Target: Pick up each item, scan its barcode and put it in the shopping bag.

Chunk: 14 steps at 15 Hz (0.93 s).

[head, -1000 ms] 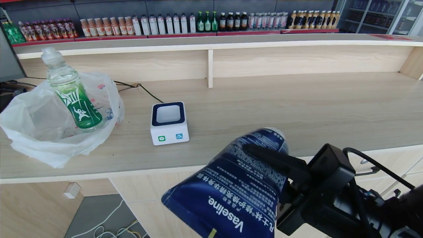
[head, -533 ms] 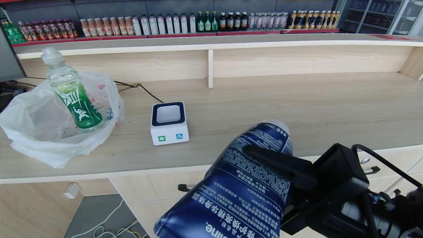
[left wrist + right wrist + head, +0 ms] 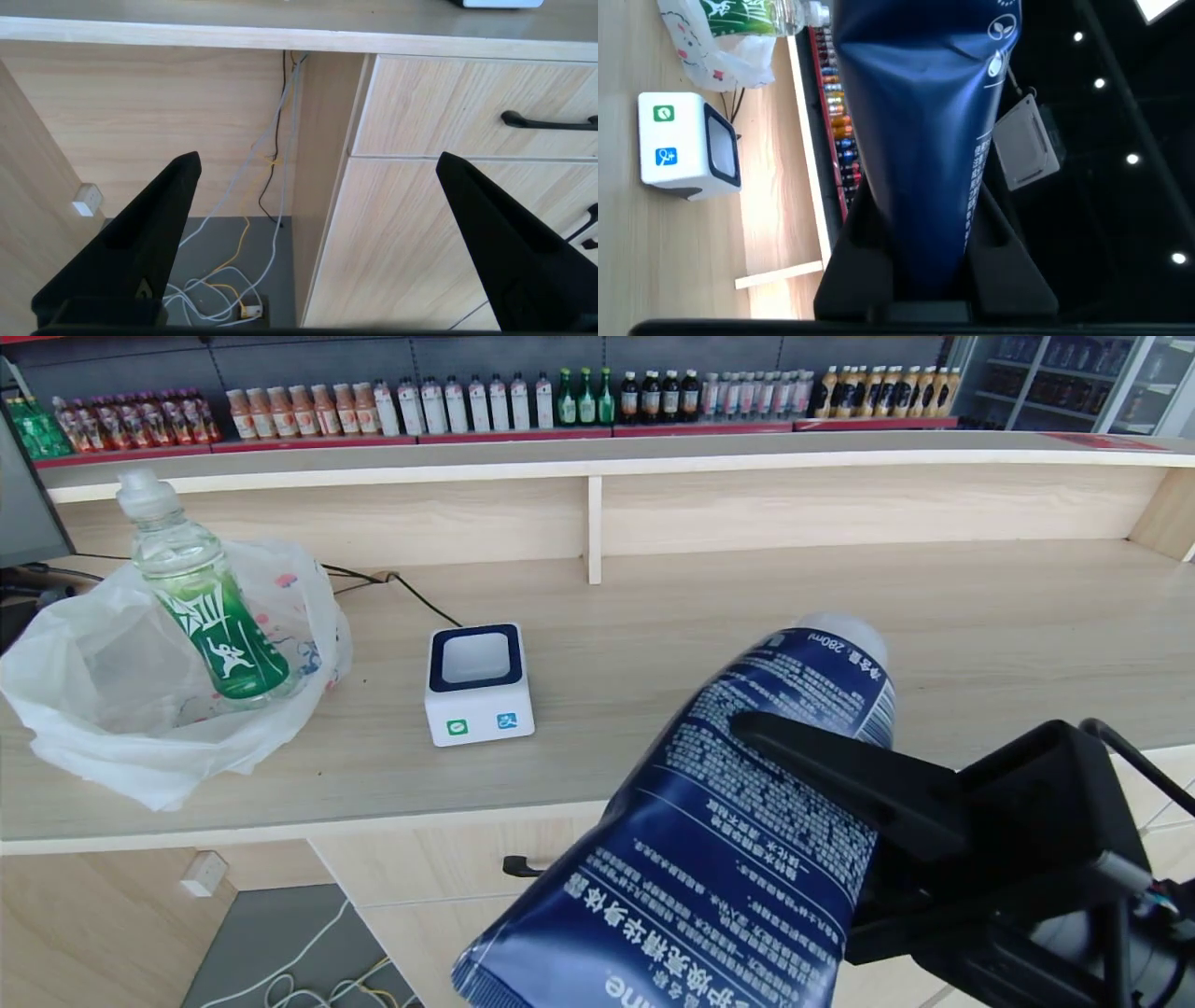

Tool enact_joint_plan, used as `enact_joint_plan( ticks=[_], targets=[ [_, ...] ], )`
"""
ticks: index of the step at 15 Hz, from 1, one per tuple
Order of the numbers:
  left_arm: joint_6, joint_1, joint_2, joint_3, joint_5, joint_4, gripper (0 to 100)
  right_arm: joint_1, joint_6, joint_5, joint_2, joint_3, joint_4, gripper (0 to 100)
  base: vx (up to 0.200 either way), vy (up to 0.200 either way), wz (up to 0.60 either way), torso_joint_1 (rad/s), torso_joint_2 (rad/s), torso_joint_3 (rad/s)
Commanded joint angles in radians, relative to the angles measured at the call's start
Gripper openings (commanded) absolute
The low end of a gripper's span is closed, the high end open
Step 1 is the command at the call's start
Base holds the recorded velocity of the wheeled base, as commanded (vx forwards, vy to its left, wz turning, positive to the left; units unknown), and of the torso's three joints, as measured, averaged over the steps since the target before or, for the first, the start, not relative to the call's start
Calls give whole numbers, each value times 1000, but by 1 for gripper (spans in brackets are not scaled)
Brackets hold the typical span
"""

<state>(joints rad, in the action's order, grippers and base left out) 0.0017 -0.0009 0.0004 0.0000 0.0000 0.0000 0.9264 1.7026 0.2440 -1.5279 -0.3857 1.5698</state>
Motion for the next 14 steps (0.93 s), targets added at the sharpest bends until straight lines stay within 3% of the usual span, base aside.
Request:
enact_joint_plan(
  ticks=[1, 14],
  targets=[
    [0, 1, 0, 0, 0, 0, 100, 8, 16, 0, 18, 8, 1, 0, 0, 0, 0, 0, 0, 0],
    [0, 1, 0, 0, 0, 0, 100, 68, 80, 0, 15, 22, 1, 0, 0, 0, 0, 0, 0, 0]
  ],
)
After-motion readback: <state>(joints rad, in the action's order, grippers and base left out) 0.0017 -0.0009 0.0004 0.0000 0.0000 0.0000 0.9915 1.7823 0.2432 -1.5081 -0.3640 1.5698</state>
